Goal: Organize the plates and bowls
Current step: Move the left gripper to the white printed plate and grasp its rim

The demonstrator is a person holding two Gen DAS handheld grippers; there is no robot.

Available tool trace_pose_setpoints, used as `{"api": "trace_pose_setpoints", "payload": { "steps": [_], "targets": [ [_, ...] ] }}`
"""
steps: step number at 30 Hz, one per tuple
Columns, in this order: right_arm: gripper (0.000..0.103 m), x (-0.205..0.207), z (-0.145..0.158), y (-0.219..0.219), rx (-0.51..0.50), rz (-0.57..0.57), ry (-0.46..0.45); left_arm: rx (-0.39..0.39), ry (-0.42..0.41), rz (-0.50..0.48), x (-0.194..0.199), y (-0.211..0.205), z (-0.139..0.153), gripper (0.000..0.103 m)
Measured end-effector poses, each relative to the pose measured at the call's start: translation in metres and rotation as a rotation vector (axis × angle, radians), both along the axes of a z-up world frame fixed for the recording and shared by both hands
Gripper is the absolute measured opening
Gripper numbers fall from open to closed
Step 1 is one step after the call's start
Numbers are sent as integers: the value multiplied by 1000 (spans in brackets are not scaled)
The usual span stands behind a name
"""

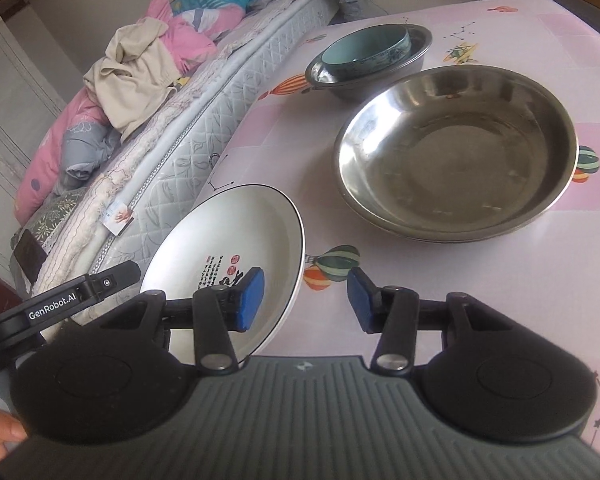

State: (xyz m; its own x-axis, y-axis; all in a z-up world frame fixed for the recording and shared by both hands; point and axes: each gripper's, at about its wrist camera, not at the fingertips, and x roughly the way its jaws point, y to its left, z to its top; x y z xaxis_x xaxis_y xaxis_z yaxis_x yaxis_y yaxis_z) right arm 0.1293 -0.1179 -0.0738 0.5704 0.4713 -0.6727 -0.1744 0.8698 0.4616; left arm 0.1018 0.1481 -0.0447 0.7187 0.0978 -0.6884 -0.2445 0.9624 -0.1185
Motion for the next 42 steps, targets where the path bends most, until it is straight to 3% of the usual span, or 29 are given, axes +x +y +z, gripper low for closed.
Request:
{"api": "trace_pose_setpoints", "payload": {
  "steps": [7, 13, 16, 30, 42],
  "targets": [
    [37, 17, -11, 16, -32, -8, 14, -85, 51, -12, 13, 14, -22, 55],
    [30, 29, -20, 22, -29, 9, 30, -208, 72, -40, 26, 26, -32, 39],
    [27, 35, -23, 27, -17, 30, 33, -285, 77, -44, 28, 31, -34, 38],
    [29, 17, -15, 7, -2, 85, 81, -261, 120, -134, 7, 8, -29, 42],
    [29, -32, -11, -47, 33, 17, 119, -254, 154, -272, -20, -36, -27, 43]
  ]
}}
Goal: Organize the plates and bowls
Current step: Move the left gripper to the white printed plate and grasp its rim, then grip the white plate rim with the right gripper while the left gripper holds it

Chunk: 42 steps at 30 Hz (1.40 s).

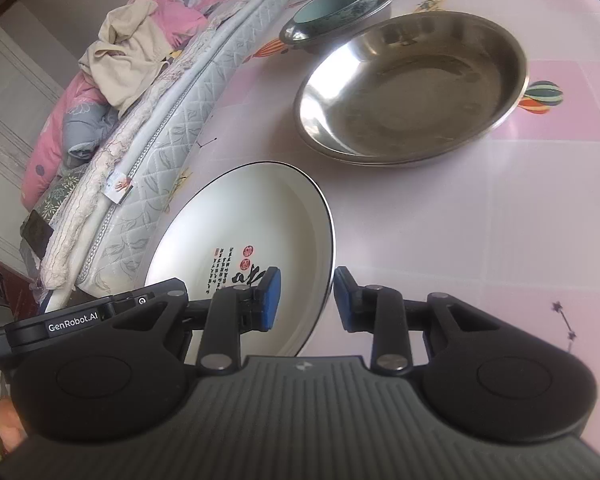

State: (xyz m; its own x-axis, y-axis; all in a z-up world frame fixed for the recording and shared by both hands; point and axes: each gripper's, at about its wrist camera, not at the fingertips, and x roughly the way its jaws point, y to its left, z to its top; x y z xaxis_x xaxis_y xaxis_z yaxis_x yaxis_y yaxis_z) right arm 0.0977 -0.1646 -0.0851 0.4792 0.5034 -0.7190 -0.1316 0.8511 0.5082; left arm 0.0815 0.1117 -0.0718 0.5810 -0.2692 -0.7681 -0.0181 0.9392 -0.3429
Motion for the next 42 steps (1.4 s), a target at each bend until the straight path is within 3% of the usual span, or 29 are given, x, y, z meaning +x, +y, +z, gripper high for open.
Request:
{"api": "trace_pose_setpoints", "payload": {
  "steps": [15, 26, 42],
  "targets": [
    [30, -41, -2, -77, -37, -224, 4, -10, 1, -208, -2, -78, -3, 45],
    [32, -48, 0, -79, -52, -231, -7, -16, 12, -230, -6, -85, -4, 47],
    [32, -53, -12, -86, 13, -255, 15, -30, 5, -239, -7, -87, -6, 49]
  ]
}}
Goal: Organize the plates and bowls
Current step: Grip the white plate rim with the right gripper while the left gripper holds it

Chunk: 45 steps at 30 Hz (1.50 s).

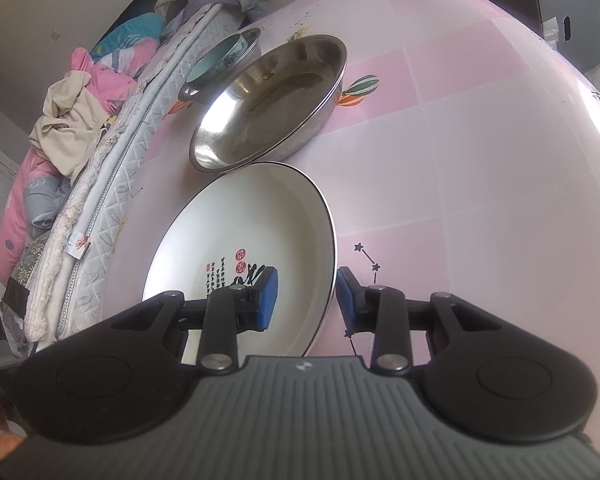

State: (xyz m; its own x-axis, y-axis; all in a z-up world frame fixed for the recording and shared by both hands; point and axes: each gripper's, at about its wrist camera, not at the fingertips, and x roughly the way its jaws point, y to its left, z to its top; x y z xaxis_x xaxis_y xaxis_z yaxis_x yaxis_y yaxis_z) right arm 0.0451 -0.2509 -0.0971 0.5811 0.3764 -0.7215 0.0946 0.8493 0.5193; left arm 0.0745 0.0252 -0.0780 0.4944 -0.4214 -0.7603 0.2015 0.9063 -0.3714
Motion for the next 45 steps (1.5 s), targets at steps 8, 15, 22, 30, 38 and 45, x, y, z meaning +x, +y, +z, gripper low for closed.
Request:
{"api": "trace_pose_setpoints", "payload": {
  "steps": [8, 15, 22, 30, 38, 45],
  "targets": [
    [32, 8, -6, 4, -10, -14, -32, 37, -22, 22, 8, -3, -5, 48],
    [31, 5, -5, 7, -41, -9, -40, 62, -34, 19, 5, -10, -3, 45],
    [31, -10, -3, -4, -40, -37, -19, 49, -22, -23, 1, -20, -1, 46],
    [31, -15, -4, -17, -57, -75, -21, 43, -31, -60, -1, -32, -4, 46],
    [31, -13, -5, -12, -97, -72, -37, 60, -39, -63, 1, -35, -5, 46],
    [29, -13, -6, -14, -87, -79, -42, 78, -49, -60, 1, -39, -5, 47]
  ]
}}
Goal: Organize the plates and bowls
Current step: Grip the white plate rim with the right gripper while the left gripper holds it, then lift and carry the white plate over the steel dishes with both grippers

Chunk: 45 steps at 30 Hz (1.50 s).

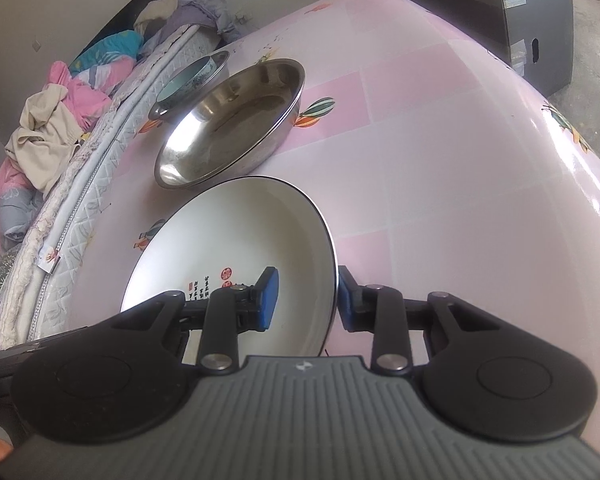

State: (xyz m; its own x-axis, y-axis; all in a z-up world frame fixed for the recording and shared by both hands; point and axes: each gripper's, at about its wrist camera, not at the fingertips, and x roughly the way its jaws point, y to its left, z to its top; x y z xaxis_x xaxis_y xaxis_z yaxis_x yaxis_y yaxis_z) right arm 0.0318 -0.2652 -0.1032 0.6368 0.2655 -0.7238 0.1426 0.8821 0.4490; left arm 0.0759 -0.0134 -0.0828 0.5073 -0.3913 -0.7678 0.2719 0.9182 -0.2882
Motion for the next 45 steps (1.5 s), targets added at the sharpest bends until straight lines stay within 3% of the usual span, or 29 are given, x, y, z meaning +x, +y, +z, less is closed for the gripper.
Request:
{"api": "trace_pose_setpoints", "payload": {
  "steps": [45],
  "targets": [
    [33, -1, 2, 3, -12, 6, -10, 20, 0, 14, 3, -5, 2, 53]
  ]
}}
